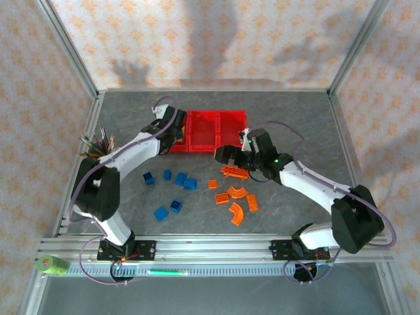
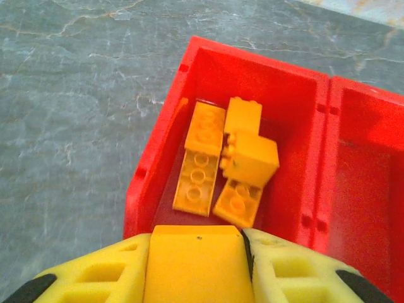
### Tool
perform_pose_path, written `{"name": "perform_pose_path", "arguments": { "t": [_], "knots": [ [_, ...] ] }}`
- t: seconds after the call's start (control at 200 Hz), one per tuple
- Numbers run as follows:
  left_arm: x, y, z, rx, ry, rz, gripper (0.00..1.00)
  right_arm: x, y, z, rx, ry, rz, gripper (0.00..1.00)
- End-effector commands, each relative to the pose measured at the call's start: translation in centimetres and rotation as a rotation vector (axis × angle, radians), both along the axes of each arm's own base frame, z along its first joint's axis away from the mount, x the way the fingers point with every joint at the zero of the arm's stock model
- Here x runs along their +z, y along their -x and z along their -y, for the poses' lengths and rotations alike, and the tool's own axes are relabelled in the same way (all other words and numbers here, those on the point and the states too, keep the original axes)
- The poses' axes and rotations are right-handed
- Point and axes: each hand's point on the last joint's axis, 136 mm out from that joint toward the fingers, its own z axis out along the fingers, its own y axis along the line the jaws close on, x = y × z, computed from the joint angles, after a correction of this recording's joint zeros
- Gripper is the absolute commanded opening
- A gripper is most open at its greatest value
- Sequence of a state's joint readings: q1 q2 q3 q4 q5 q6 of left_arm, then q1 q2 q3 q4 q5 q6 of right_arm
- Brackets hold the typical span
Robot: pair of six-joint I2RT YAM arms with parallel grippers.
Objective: Sort the legos into containers by color
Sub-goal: Place the lego in the container, then pick up the lego from the center of the table.
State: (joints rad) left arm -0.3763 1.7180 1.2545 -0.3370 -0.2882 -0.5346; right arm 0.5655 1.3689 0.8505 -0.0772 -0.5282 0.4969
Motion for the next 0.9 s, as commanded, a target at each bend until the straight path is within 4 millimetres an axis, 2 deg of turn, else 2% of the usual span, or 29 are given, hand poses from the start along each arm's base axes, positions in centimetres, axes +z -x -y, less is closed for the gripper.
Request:
{"name": "perform_pose_path", "arguments": {
  "t": [0.0, 0.07, 0.155, 0.27, 0.405, 0.606, 0.726, 0.891],
  "knots": [
    [0.4, -2.9, 0.4, -0.032, 0.002, 0.026, 0.35, 0.9, -1.7, -0.1, -0.01, 0.027, 0.059, 1.0],
    [-0.4, -3.8, 0.2, -0.032, -0.003, 0.014, 0.37, 0.7, -1.9, -0.1, -0.009, 0.044, 0.061, 1.0],
    [-0.7, -4.5, 0.2, -0.035, -0.018, 0.005, 0.45, 0.5, -2.2, 0.1, -0.007, 0.074, 0.065, 1.0],
    [-0.3, -4.9, 0.5, -0.051, -0.02, 0.005, 0.56, -0.3, -2.3, 0.7, -0.004, 0.141, 0.055, 1.0],
    [0.6, -4.4, 0.3, -0.047, -0.014, -0.002, 0.59, -0.9, -2.2, 1.4, -0.014, 0.198, 0.05, 1.0],
    [2.7, -0.7, 1.9, -0.123, 0.088, 0.034, 0.64, -1.2, -1.8, 2.1, -0.023, 0.298, 0.057, 1.0],
    [3.2, 2.5, 3.0, -0.169, 0.123, 0.039, 0.68, -1.8, -1.2, 2.0, -0.021, 0.381, 0.052, 1.0],
    [2.7, 7.4, 4.5, -0.224, 0.192, 0.044, 0.73, -2.7, 0.1, 1.3, -0.007, 0.455, 0.041, 1.0]
  ]
}}
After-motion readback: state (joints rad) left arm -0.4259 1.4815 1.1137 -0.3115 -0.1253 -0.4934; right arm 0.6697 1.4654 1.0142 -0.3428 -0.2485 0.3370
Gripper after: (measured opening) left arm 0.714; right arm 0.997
